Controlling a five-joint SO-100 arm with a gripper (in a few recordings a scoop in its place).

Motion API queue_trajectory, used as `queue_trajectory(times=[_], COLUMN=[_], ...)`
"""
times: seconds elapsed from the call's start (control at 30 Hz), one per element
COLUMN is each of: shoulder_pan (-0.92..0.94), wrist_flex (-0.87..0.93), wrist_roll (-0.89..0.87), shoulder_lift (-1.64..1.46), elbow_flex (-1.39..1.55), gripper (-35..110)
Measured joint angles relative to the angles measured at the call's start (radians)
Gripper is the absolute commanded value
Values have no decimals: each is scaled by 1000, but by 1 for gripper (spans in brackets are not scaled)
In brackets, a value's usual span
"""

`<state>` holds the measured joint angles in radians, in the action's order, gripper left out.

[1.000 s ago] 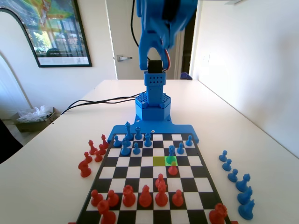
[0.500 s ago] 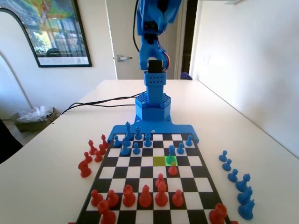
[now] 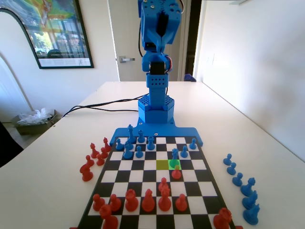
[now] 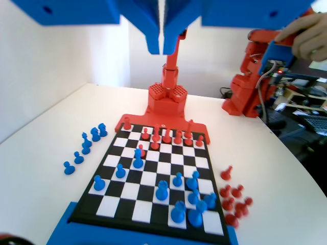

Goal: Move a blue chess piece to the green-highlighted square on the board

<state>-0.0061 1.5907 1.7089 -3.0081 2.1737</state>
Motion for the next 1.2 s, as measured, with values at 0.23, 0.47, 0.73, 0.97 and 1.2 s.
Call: queue_trajectory(times=[0.23,0.47,0.73,0.97,1.2], shoulder_pan=[23,26,26,28,28], wrist_flex=[-2,-2,-2,-2,-2], wrist_roll=[0,0,0,0,0], shoulder_lift=[-23,-23,-23,-23,-23], elbow_flex=[0,0,0,0,0], gripper=[9,9,9,9,9])
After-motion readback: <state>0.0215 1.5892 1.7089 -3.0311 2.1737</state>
